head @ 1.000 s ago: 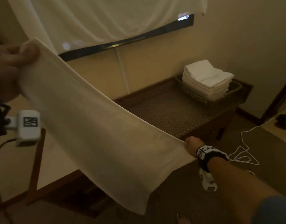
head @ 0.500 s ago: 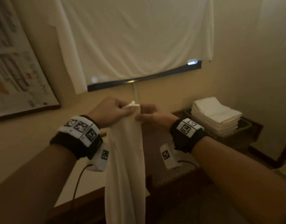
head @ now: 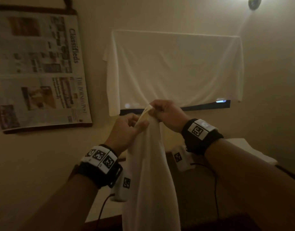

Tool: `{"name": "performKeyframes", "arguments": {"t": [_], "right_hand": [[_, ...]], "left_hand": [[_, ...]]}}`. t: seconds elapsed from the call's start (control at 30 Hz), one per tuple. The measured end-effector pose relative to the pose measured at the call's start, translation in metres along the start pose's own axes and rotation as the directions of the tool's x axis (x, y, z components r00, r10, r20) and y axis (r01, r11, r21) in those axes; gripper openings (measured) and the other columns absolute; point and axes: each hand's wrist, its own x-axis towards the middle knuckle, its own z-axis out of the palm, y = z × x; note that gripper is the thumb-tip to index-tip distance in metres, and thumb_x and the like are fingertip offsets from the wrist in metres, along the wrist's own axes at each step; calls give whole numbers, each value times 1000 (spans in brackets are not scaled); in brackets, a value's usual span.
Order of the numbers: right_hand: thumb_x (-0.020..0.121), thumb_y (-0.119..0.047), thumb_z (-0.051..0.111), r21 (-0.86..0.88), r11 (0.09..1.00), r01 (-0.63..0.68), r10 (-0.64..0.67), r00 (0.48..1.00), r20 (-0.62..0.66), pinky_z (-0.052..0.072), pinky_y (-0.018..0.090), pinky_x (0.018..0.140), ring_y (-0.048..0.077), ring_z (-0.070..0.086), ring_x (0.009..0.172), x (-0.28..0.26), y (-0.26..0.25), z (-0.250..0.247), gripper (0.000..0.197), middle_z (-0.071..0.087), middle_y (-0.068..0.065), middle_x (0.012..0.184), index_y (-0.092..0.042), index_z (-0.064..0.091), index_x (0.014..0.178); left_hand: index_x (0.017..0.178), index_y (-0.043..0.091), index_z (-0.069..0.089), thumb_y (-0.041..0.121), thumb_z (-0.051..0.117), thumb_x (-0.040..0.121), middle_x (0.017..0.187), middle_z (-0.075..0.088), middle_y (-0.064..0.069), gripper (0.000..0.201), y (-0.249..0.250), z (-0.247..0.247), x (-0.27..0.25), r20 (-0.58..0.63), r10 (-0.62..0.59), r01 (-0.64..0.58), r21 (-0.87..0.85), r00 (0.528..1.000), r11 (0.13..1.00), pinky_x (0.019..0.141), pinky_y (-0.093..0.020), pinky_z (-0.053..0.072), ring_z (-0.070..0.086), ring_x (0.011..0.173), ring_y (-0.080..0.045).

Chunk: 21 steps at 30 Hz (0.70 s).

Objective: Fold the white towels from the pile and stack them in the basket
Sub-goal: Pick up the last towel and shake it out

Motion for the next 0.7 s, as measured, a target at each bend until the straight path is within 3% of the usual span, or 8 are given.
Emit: {"name": "performKeyframes", "arguments": {"t": [0.13,0.2,0.3,0.4,0.53,0.57,0.63,0.7], "right_hand": [[100,-13,50,-11,999,30,-30,996,-82,51,15,64,-3,60,74,14,-7,-1,19,65,-8,85,-14,69,97],[101,-13,48,-41,999,20,-25,990,-136,46,9,62,-3,56,74,16,-6,-8,20,64,-5,88,-13,68,99],[99,-6,46,-64,997,38,-54,960,-275,38,6,62,-8,50,69,19,1,-20,20,61,-2,85,-5,65,96],[96,-4,45,-101,994,-34,-6,929,-369,38,8,64,-7,51,71,19,14,-33,20,58,-6,81,-8,64,94],[88,-1,43,-374,894,-246,136,945,-296,43,29,71,23,57,85,10,36,-51,26,61,3,88,-16,64,95],[87,0,43,-459,843,-281,170,948,-268,42,30,71,27,57,87,5,41,-53,27,59,3,89,-15,64,97],[87,-2,46,-558,772,-304,212,951,-225,38,30,73,26,54,89,-4,50,-51,27,55,0,93,-18,63,98],[90,-5,50,-557,796,-239,190,971,-145,42,33,78,22,53,92,-10,54,-45,23,53,-3,98,-21,65,99]], "left_hand": [[87,15,69,44,67,89,85,71,-5,29,-29,21,-28,-17,-129,128,-34,992,991,74,-50,59,70,79,-20],[92,16,72,51,68,86,89,73,-5,36,-52,33,-47,-2,-192,192,-57,981,980,75,-53,58,70,84,-23],[93,18,74,41,72,86,91,75,0,24,-85,45,-70,41,-280,282,-68,959,957,78,-53,57,72,84,-18],[92,16,75,40,74,84,90,75,-2,26,-103,45,-77,98,-347,348,14,933,938,80,-49,58,71,82,-16],[87,6,73,62,66,68,86,73,-11,60,-99,28,-50,16,-311,309,73,950,948,71,-42,52,64,74,-18],[84,5,72,57,65,69,83,71,-8,55,-95,26,-40,15,-326,325,53,945,944,73,-44,51,61,74,-18],[66,15,70,33,64,78,71,64,1,22,-77,26,-22,46,-363,362,35,931,932,74,-40,47,55,73,-18],[50,23,62,16,63,84,62,55,5,35,-68,28,-4,59,-320,315,75,946,946,69,-32,39,49,69,-17]]}}
